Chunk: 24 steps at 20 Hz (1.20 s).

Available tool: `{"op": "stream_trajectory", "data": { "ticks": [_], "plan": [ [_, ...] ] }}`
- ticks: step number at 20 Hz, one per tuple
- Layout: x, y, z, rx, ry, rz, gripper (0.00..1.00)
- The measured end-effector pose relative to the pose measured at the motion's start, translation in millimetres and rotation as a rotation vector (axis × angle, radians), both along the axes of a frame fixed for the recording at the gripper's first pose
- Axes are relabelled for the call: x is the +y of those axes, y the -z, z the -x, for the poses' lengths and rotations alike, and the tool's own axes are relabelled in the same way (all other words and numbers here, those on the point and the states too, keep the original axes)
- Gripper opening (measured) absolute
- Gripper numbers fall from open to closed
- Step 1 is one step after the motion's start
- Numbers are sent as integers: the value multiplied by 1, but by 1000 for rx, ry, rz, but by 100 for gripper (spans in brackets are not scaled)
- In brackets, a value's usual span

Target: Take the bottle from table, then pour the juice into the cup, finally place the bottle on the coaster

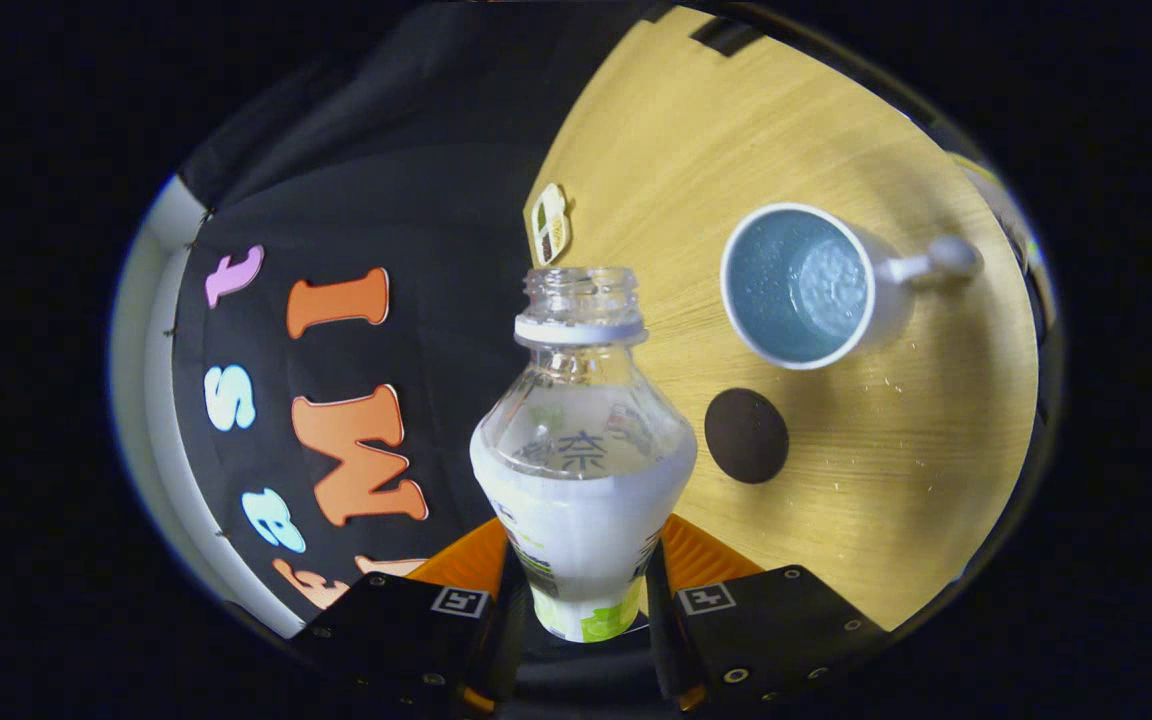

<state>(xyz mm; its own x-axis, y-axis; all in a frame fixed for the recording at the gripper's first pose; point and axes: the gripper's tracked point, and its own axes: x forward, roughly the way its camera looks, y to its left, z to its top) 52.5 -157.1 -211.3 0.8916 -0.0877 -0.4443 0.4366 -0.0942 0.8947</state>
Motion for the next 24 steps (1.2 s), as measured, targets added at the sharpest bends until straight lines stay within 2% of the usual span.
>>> {"op": "stream_trajectory", "data": {
  "ticks": [2,5,13,19,24],
  "plan": [
    [0,0,0,-12,-50,169,54],
    [0,17,4,83,-151,448,54],
    [-15,-5,4,201,-242,1014,54],
    [-6,14,-35,316,-401,1376,54],
    [5,49,-65,367,-497,1484,54]
  ]
}}
